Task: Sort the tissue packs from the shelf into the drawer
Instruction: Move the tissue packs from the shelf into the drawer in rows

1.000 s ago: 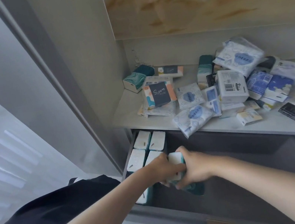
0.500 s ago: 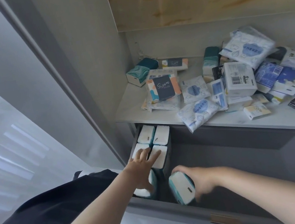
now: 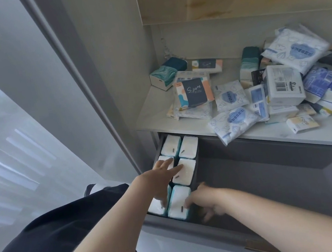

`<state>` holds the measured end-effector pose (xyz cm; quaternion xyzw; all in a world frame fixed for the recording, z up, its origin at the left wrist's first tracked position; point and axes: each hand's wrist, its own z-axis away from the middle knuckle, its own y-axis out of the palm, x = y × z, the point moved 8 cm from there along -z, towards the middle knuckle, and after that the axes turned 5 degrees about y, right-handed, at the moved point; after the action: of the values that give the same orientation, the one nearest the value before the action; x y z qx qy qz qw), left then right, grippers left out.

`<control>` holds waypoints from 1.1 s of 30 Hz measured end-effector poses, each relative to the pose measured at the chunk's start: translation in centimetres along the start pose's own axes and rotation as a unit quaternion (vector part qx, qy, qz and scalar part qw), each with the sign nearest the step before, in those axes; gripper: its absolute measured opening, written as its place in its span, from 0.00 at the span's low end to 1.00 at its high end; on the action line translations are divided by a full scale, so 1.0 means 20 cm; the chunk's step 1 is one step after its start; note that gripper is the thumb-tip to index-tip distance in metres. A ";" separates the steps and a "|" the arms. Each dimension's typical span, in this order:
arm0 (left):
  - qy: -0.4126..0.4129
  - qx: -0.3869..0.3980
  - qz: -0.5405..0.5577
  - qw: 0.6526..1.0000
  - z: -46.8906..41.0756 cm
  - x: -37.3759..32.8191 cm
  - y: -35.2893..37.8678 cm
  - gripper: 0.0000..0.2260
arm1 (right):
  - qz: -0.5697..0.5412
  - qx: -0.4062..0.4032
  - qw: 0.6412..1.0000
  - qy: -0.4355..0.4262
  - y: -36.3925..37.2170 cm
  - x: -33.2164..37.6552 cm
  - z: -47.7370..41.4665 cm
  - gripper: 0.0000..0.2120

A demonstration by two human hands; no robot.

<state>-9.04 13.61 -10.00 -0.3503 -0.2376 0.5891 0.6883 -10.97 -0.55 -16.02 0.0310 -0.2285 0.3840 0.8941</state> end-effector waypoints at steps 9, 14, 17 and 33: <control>-0.024 -0.015 -0.059 0.998 -0.02 0.03 -0.02 0.58 | 0.002 -0.010 1.000 -0.007 -0.01 0.00 -0.04 0.45; 0.003 -0.043 -0.004 0.999 -0.06 -0.04 -0.04 0.41 | 0.057 -0.069 0.994 -0.062 0.01 0.12 0.00 0.53; -0.006 -0.050 -0.009 0.999 -0.08 -0.04 -0.08 0.35 | 0.158 -0.073 0.981 -0.082 -0.04 0.17 0.02 0.47; 0.014 -0.366 0.251 0.896 -0.10 0.09 -1.10 0.07 | 0.323 -0.417 0.745 -0.408 -0.83 1.01 0.57 0.16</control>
<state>6.98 13.66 5.40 -0.6340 -0.3310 0.6086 0.3436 8.39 -1.17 4.93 -0.2665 -0.7051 0.4669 0.4623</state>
